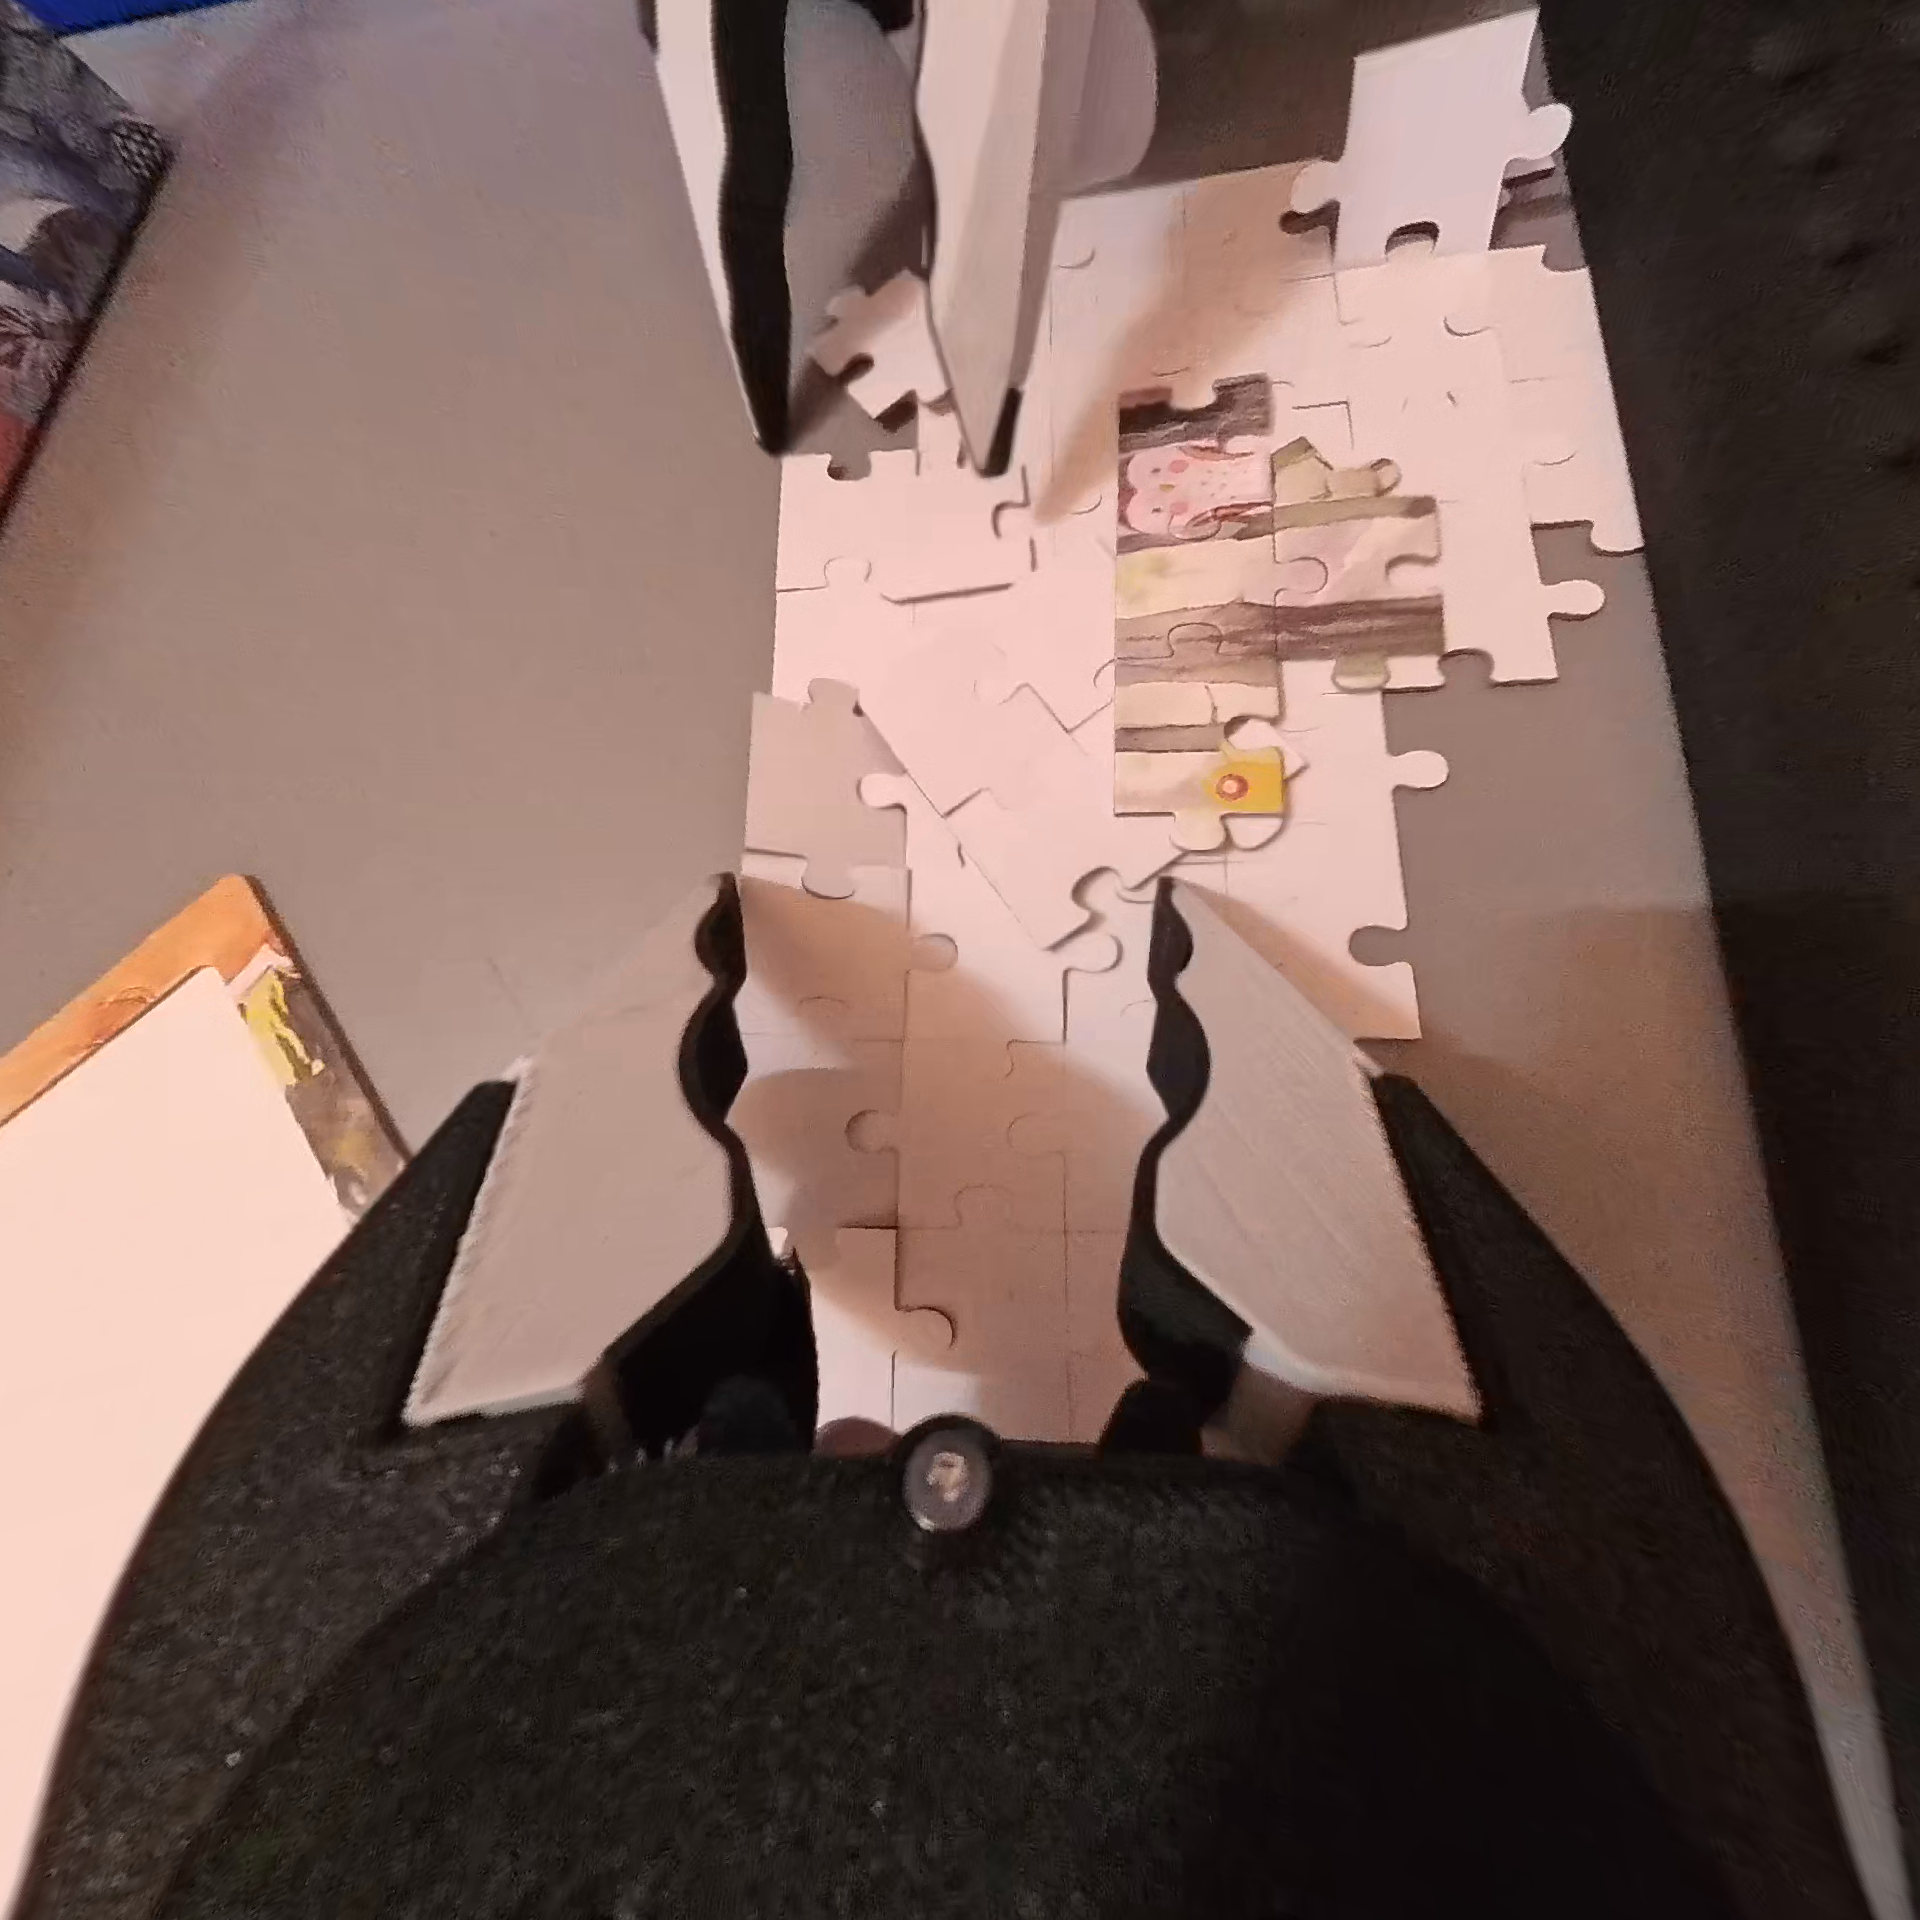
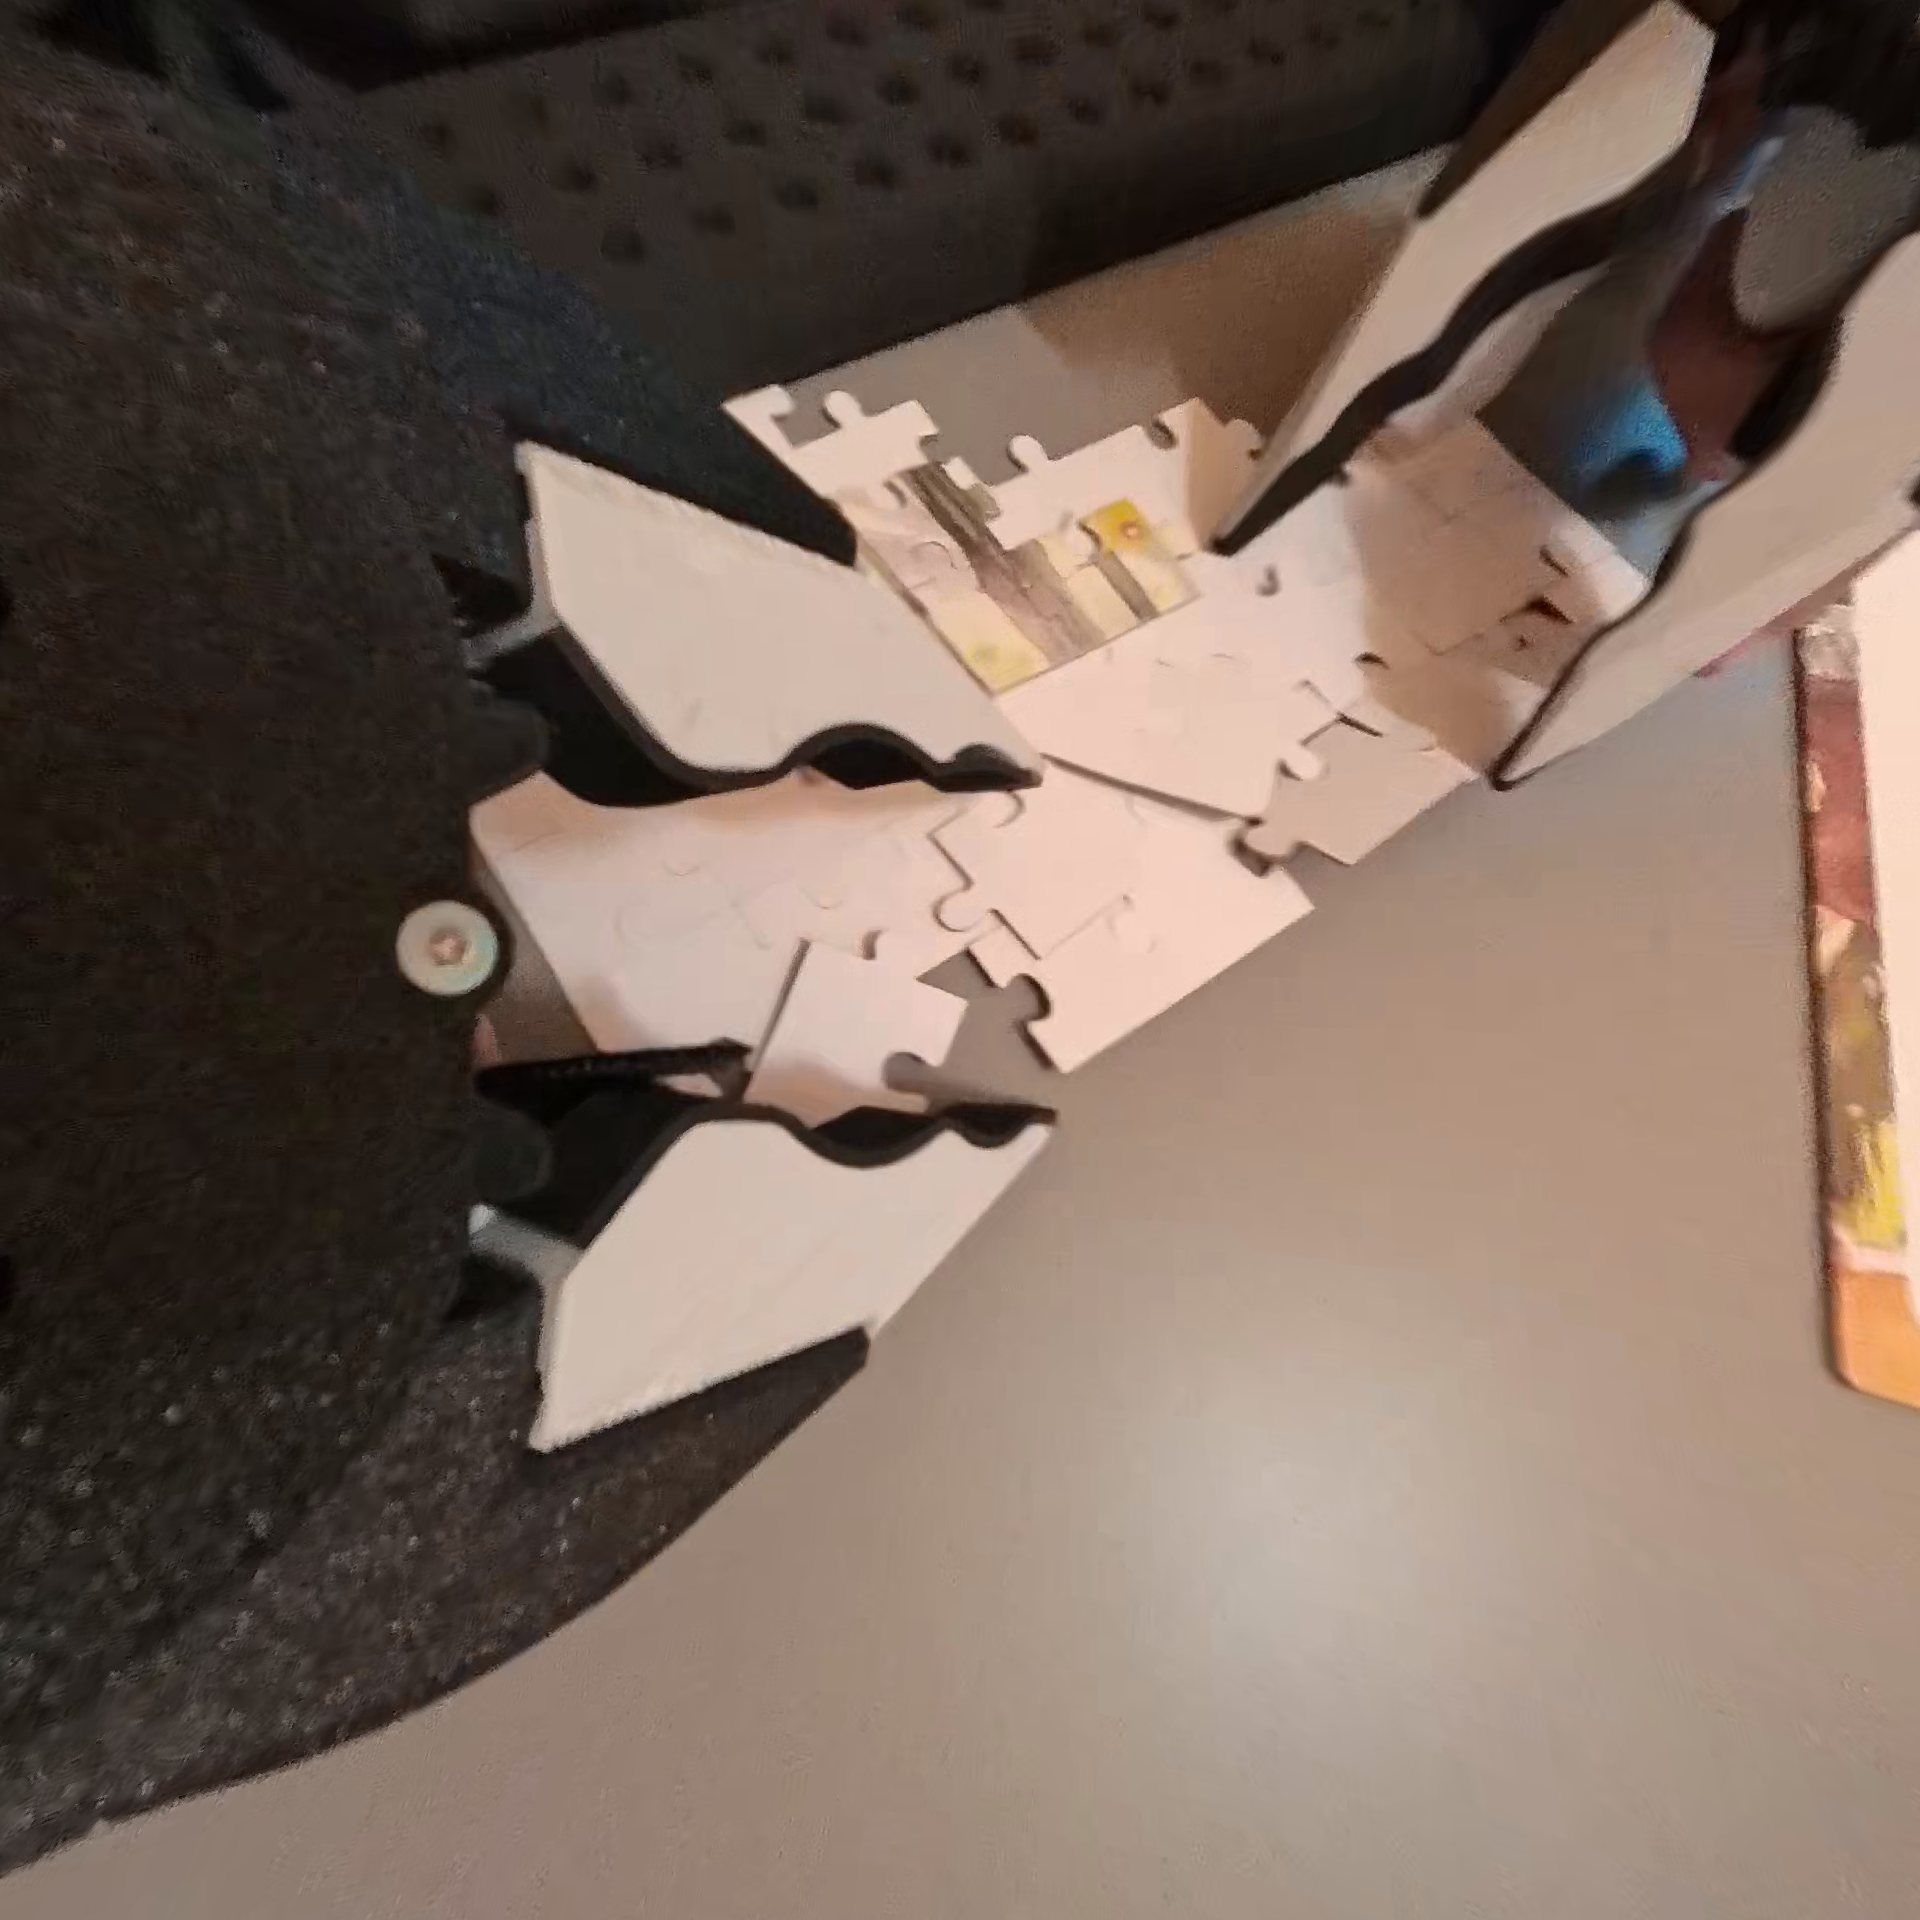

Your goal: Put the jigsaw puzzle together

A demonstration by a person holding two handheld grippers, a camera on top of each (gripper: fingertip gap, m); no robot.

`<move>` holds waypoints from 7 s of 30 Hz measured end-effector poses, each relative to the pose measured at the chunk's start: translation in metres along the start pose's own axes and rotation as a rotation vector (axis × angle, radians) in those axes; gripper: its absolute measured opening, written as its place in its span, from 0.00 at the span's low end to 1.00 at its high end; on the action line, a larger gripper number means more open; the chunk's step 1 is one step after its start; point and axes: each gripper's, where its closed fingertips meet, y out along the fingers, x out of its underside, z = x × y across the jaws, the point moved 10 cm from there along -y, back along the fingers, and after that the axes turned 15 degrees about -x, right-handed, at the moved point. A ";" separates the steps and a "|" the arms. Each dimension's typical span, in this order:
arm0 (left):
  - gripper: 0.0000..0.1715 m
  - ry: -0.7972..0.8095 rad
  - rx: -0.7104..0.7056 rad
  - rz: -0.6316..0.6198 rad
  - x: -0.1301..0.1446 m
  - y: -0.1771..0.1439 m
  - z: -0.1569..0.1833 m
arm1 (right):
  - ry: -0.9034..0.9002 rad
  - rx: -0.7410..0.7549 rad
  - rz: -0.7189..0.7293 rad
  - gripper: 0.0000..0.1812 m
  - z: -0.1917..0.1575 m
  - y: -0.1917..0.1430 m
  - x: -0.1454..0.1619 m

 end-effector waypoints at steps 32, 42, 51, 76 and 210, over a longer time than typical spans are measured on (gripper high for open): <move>0.09 -0.091 0.044 -0.101 0.009 -0.018 0.005 | -0.353 -0.498 0.069 0.01 -0.068 0.020 -0.073; 0.00 -0.210 -0.076 0.067 0.002 -0.041 -0.020 | -0.222 -0.329 0.272 0.01 -0.038 -0.020 -0.023; 0.39 -0.122 0.186 -0.048 -0.026 -0.003 0.049 | -0.223 -0.261 0.083 0.01 -0.040 0.000 -0.013; 0.07 -0.284 0.080 0.301 -0.043 -0.015 0.019 | -0.271 -0.233 0.104 0.01 -0.052 0.011 -0.008; 0.34 -0.201 -0.097 -0.116 0.031 -0.063 0.058 | -0.322 -0.772 -0.129 0.01 -0.082 0.045 -0.070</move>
